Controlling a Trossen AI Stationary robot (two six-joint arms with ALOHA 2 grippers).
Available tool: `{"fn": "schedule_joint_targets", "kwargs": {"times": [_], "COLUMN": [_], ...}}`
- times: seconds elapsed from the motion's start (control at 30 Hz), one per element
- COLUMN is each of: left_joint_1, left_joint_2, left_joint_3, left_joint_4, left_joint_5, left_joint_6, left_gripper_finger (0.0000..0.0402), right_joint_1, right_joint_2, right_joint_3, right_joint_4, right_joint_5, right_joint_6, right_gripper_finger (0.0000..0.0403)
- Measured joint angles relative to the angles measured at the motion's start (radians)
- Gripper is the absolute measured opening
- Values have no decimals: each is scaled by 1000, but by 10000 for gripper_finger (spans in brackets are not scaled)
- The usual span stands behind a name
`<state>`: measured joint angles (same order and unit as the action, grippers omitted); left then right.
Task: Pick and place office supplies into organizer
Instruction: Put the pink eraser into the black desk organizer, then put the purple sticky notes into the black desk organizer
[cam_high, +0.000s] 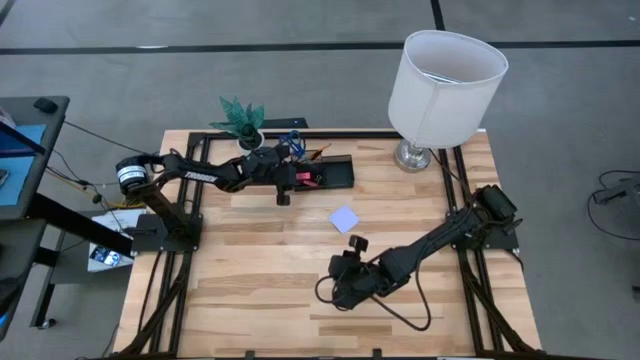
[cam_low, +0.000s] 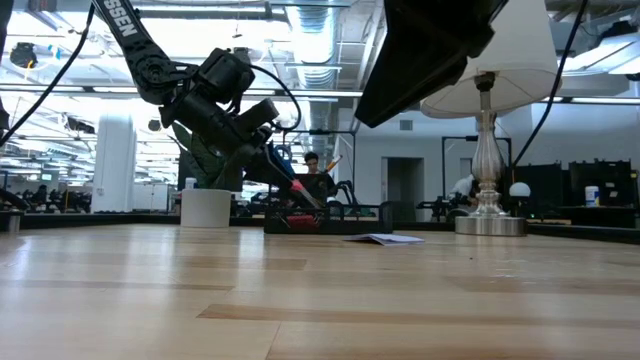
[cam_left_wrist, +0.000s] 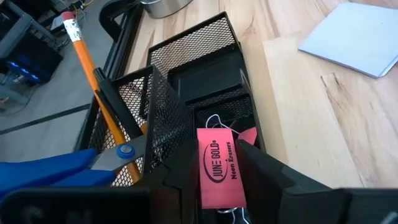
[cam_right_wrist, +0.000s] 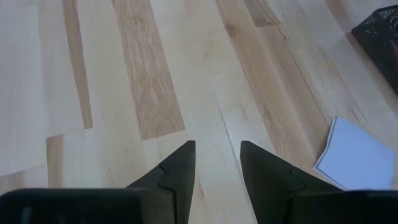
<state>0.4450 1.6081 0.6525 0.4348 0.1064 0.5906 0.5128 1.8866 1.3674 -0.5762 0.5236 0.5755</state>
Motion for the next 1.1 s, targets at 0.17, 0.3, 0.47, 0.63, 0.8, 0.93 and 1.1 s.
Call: {"fn": "schedule_joint_targets", "kwargs": {"times": [0.17,0.3,0.47,0.63,0.8,0.93,1.1], "left_joint_1": [-15,-21,-20,-21,-21,-24,-28], "left_joint_2": [0,0,0,0,0,0,0], "left_joint_3": [0,0,0,0,0,0,0], "left_joint_4": [1,2,8,8,9,9,29], "left_joint_5": [-18,-38,-68,-68,-67,-68,-68], "left_joint_6": [26,38,46,59,73,82,84], "left_gripper_finger": [95,95,95,95,97,113,140], "right_joint_1": [-5,-5,-6,-6,-6,-6,-11], "right_joint_2": [0,0,0,0,0,0,0], "right_joint_3": [0,0,0,0,0,0,0], "right_joint_4": [0,0,0,0,0,0,0], "right_joint_5": [0,0,0,0,0,0,0], "right_joint_6": [0,0,-1,-1,-1,-1,-1], "right_gripper_finger": [123,123,123,123,123,123,123]}}
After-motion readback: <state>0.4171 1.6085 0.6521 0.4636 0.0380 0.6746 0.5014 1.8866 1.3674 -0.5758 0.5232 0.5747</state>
